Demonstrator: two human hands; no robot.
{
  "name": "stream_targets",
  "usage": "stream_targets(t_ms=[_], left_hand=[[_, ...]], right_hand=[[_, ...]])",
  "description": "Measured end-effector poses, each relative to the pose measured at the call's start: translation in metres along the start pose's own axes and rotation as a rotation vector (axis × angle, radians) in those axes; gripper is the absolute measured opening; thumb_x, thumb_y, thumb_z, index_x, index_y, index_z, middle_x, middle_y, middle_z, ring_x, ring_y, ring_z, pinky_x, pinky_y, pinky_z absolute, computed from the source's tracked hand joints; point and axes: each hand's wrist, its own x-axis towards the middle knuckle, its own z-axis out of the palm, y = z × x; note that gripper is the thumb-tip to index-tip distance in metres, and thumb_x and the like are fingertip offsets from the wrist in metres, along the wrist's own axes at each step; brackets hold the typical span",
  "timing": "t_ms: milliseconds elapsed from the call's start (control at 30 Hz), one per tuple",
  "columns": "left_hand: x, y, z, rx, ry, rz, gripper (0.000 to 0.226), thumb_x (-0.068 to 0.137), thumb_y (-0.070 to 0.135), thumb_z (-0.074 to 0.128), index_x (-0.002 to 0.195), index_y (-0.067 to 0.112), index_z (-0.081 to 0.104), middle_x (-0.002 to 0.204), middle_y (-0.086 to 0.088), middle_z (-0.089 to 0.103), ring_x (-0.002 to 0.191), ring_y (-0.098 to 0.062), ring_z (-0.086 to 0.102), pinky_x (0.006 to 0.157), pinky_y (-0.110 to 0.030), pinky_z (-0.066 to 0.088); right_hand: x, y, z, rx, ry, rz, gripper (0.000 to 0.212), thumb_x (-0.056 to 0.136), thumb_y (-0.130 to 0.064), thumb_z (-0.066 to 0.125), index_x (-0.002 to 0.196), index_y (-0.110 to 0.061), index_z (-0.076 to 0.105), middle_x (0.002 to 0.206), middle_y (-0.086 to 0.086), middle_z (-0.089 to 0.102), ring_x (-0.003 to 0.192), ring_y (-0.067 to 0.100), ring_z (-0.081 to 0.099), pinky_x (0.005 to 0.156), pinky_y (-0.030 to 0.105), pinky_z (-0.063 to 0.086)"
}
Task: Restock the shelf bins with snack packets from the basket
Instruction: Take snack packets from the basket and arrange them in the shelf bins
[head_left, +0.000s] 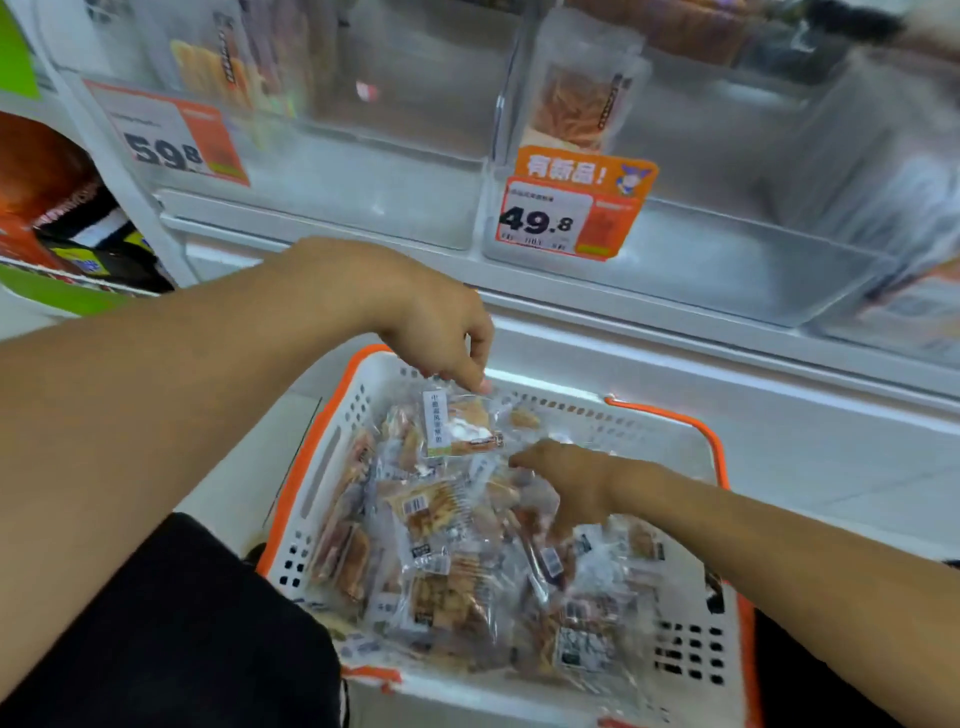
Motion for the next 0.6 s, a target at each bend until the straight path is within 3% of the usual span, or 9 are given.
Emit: stream_targets(t_ms=[67, 133, 200, 300, 333, 400, 467, 533, 600], left_hand=[[0.005, 0.007, 0.004, 0.056, -0.025, 0.001, 0.034, 0.091, 0.051, 0.062, 0.113, 0.026, 0.063, 0.103, 0.003, 0.066, 0.092, -0.018, 0.063, 0.089, -0.037, 0.052], [0.007, 0.009, 0.008, 0.087, -0.050, -0.007, 0.035, 0.092, 0.051, 0.061, 0.116, 0.027, 0.062, 0.106, 0.005, 0.063, 0.096, -0.018, 0.062, 0.092, -0.039, 0.051], [0.007, 0.008, 0.009, 0.111, -0.082, -0.021, 0.036, 0.092, 0.051, 0.060, 0.119, 0.028, 0.060, 0.107, 0.006, 0.063, 0.098, -0.016, 0.060, 0.095, -0.039, 0.050], [0.006, 0.005, 0.007, 0.128, -0.097, -0.042, 0.040, 0.091, 0.052, 0.061, 0.122, 0.027, 0.059, 0.108, 0.005, 0.063, 0.097, -0.015, 0.061, 0.094, -0.038, 0.050], [0.005, 0.004, 0.006, 0.120, -0.088, -0.050, 0.041, 0.090, 0.052, 0.061, 0.123, 0.027, 0.059, 0.108, 0.006, 0.063, 0.097, -0.014, 0.061, 0.094, -0.036, 0.050], [0.005, 0.002, 0.005, 0.096, -0.059, -0.057, 0.049, 0.087, 0.051, 0.065, 0.129, 0.027, 0.055, 0.114, 0.006, 0.062, 0.102, -0.015, 0.060, 0.094, -0.033, 0.049], [0.004, 0.001, 0.003, 0.076, -0.035, -0.044, 0.077, 0.079, 0.049, 0.075, 0.144, 0.028, 0.040, 0.134, 0.004, 0.053, 0.112, -0.018, 0.058, 0.096, -0.032, 0.047], [0.002, -0.005, 0.003, 0.049, -0.016, 0.000, 0.117, 0.067, 0.043, 0.087, 0.155, 0.035, 0.011, 0.157, 0.004, 0.028, 0.131, -0.022, 0.048, 0.103, -0.032, 0.043], [-0.004, -0.011, 0.003, 0.053, 0.041, 0.107, 0.135, 0.057, 0.041, 0.094, 0.153, 0.045, 0.000, 0.160, 0.009, 0.017, 0.139, -0.019, 0.037, 0.110, -0.037, 0.040]], right_hand=[[0.003, 0.011, 0.025, -0.020, -0.030, -0.037, 0.116, 0.068, -0.034, 0.091, 0.158, -0.021, 0.018, 0.161, 0.009, 0.020, 0.144, 0.030, 0.028, 0.114, 0.038, 0.030], [0.007, 0.021, 0.045, -0.161, 0.070, -0.050, 0.111, 0.070, -0.032, 0.089, 0.157, -0.023, 0.019, 0.157, 0.007, 0.024, 0.137, 0.034, 0.034, 0.111, 0.042, 0.035], [0.008, 0.025, 0.049, -0.221, 0.203, -0.029, 0.082, 0.078, -0.026, 0.083, 0.146, -0.021, 0.039, 0.141, 0.006, 0.043, 0.122, 0.031, 0.044, 0.099, 0.042, 0.043], [0.004, 0.030, 0.026, -0.043, 0.219, -0.085, 0.023, 0.083, -0.011, 0.076, 0.103, -0.016, 0.066, 0.094, -0.001, 0.060, 0.092, 0.022, 0.054, 0.079, 0.033, 0.046], [0.000, 0.031, 0.012, 0.052, 0.179, -0.110, 0.014, 0.084, -0.004, 0.072, 0.092, -0.015, 0.067, 0.084, -0.003, 0.058, 0.083, 0.020, 0.055, 0.074, 0.032, 0.046], [-0.014, 0.028, -0.018, 0.288, 0.080, -0.122, 0.019, 0.088, 0.006, 0.061, 0.081, -0.012, 0.062, 0.081, 0.001, 0.060, 0.077, 0.022, 0.062, 0.069, 0.037, 0.057], [-0.030, 0.020, -0.048, 0.567, 0.034, -0.140, 0.023, 0.091, 0.010, 0.054, 0.078, -0.009, 0.058, 0.081, 0.005, 0.065, 0.075, 0.026, 0.069, 0.060, 0.037, 0.060], [-0.047, 0.007, -0.081, 0.953, 0.139, -0.194, 0.019, 0.092, 0.008, 0.057, 0.081, -0.008, 0.057, 0.075, 0.009, 0.067, 0.064, 0.023, 0.071, 0.051, 0.027, 0.056], [-0.065, -0.006, -0.116, 1.488, 0.204, -0.237, 0.018, 0.092, 0.007, 0.053, 0.098, -0.008, 0.058, 0.074, 0.013, 0.064, 0.047, 0.014, 0.065, 0.039, 0.018, 0.050]])
